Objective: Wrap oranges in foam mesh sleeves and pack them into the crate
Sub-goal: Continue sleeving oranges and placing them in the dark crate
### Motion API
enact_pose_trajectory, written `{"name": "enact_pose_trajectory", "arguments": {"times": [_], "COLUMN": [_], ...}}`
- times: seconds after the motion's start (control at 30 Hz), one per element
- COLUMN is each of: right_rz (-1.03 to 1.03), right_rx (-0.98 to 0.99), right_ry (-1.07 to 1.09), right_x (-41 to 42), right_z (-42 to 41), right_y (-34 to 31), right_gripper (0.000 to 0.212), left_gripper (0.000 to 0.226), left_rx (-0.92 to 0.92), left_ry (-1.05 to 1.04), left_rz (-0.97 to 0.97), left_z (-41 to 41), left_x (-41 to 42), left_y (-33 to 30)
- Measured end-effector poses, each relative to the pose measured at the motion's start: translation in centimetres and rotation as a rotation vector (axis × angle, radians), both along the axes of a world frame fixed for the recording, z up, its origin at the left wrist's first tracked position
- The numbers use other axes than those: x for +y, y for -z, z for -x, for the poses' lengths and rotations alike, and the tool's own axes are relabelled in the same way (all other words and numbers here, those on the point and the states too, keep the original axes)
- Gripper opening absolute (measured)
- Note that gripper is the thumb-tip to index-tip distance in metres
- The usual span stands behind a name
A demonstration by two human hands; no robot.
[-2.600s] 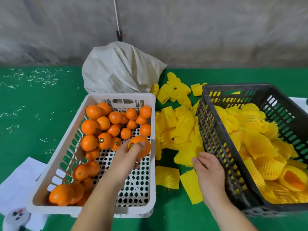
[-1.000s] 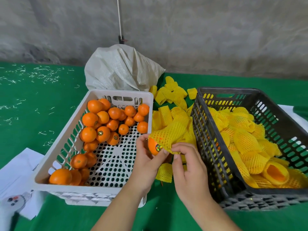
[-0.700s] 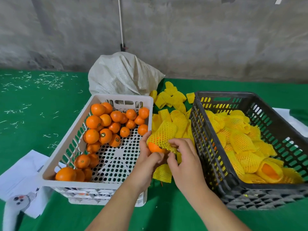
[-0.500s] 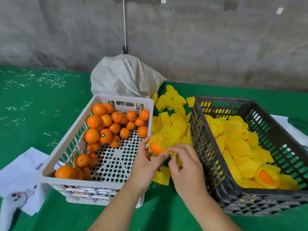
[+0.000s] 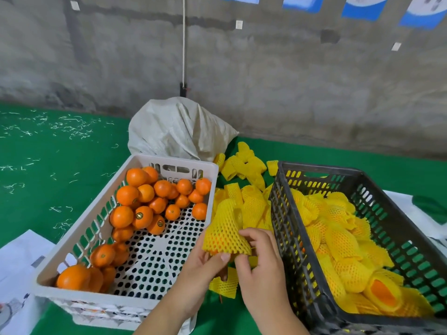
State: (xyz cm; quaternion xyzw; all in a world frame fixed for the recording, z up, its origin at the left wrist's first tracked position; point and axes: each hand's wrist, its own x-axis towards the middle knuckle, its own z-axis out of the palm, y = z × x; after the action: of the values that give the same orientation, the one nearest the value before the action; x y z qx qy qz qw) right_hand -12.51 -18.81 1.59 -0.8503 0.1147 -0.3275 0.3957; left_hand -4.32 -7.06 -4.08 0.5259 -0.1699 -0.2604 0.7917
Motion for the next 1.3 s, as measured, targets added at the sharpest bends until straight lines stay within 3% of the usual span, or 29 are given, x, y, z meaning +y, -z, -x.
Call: {"name": "enact_pose_trajectory", "arguments": {"times": [0.13,0.23,0.37,0.53,0.67,0.83,1.03,1.17,1.3], "right_rz": [0.060,0.086,-0.109,-0.581,-0.630,-0.671,-0.604,-0.457,-0.201], "right_rx": [-0.099,-0.081,0.166,0.412,0.335,0.222,0.232,0.126,0.530], "right_ry": [0.043,-0.025,-0.140,-0.257,-0.161,-0.097,-0.061,0.359,0.596], "right_x": [-1.0,0.2,0.7,-0.1,0.9,-2.1,-5.3,-11.0,-13.9], "right_z": [-0.2,0.5,0.9,-0.7,-0.7,-0.2,0.3,0.6,0.7], "right_y": [0.1,1.0,-0.3,-2.7,-0.5,0.1,-1.2,-2.0,-0.7], "right_gripper": [0.025,0.022,0.031,0.091,0.089,0.087,0.090,0.085,0.100], "left_gripper": [0.062,0.061,0.068,0.079,0.087,0.054,0.033,0.035,0.035], "left_rx": [-0.063,-0.025,-0.073,-0.212,-0.268,-0.282,-0.199,-0.139,-0.009], "left_ry": [-0.073,-0.182,-0.249,-0.167,-0.044,-0.041,0.007,-0.016,-0.091], "left_rz": [-0.023,-0.018,-0.034,-0.115,-0.160,-0.185,-0.192,-0.154,-0.093], "left_z": [0.0,-0.6,-0.5,-0.3,0.0,0.1,0.1,-0.1,-0.4], "left_x": [-0.5,-0.9,-0.6,-1.3,-1.0,-1.6,-1.0,-0.7,-0.9], "left_y": [0.2,0.3,0.4,-0.1,0.0,0.0,0.2,0.0,-0.3]}}
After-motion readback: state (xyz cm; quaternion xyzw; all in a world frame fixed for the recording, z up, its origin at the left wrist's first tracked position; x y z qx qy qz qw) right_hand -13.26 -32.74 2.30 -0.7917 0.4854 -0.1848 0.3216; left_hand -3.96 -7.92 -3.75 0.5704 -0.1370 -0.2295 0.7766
